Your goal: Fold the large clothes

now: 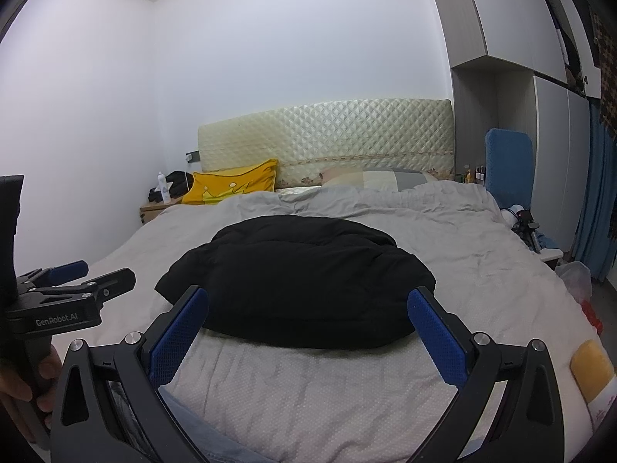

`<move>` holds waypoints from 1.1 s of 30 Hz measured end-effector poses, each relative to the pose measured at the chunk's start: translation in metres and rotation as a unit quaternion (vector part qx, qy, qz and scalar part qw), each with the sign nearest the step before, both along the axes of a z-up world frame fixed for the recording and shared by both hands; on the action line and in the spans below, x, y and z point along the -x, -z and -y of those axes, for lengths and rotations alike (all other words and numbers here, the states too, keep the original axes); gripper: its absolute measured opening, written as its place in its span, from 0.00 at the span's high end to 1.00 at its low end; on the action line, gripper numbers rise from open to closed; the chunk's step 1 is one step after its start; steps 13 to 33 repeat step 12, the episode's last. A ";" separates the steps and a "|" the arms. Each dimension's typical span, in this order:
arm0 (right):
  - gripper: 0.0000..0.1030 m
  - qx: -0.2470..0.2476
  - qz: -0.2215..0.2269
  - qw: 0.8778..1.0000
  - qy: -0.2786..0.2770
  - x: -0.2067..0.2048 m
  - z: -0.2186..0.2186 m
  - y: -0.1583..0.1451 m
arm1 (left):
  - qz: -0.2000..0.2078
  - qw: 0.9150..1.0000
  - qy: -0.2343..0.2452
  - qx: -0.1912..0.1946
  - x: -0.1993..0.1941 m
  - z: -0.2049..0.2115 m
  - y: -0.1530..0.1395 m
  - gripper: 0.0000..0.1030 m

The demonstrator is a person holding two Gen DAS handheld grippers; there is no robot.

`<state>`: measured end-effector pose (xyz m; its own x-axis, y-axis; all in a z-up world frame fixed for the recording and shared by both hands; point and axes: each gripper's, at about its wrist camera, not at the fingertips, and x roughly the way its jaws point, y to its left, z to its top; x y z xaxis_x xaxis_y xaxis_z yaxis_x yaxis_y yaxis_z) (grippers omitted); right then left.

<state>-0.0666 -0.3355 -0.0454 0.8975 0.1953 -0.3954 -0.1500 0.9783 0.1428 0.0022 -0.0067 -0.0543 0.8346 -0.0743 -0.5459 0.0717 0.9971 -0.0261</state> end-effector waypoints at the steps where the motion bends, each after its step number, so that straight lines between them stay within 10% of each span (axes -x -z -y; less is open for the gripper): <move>1: 0.00 0.001 0.000 1.000 0.000 0.000 0.000 0.000 | 0.000 1.000 0.001 -0.001 -0.001 0.000 0.000 0.00; 33: 0.00 0.004 0.004 1.000 -0.003 0.004 -0.003 -0.003 | 0.001 1.000 -0.004 0.001 0.004 -0.001 -0.004 0.00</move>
